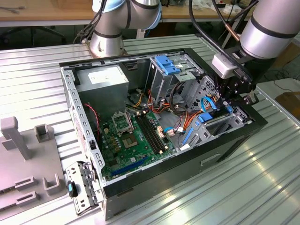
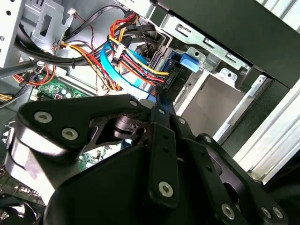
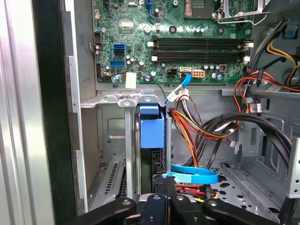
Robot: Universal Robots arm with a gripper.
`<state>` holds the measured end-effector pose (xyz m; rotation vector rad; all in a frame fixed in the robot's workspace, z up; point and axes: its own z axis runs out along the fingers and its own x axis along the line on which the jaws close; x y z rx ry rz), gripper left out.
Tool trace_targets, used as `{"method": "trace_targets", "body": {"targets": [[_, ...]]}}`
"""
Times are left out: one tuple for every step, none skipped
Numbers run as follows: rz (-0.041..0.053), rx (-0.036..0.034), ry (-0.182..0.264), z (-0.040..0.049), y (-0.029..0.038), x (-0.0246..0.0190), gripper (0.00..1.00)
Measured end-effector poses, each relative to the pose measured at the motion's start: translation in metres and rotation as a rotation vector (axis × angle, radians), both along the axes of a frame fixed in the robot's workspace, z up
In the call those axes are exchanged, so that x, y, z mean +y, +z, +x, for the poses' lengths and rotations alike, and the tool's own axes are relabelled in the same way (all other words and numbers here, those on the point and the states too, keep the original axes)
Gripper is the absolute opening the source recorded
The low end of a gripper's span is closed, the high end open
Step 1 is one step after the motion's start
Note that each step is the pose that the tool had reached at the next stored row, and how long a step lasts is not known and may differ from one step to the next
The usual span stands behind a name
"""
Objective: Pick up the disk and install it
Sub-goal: 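Insert the second disk wire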
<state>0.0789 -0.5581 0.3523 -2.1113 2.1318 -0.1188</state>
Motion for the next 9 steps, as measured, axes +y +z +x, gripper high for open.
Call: {"method": "trace_targets", "body": {"targets": [[0.0, 0.0, 0.0, 0.0, 0.0, 0.0, 0.11], [-0.0001, 0.0, 0.0, 0.0, 0.0, 0.0, 0.11], [-0.0002, 0.0, 0.0, 0.0, 0.0, 0.0, 0.11], [-0.0004, 0.0, 0.0, 0.0, 0.0, 0.0, 0.11], [-0.0005, 0.0, 0.0, 0.0, 0.0, 0.0, 0.11], [-0.0006, 0.0, 0.0, 0.0, -0.0001, 0.0, 0.11], [-0.0007, -0.0001, 0.0, 0.0, 0.0, 0.0, 0.11], [-0.0008, -0.0001, 0.0, 0.0, 0.0, 0.0, 0.11], [-0.0008, 0.0, 0.0, 0.0, 0.0, 0.0, 0.11]]}}
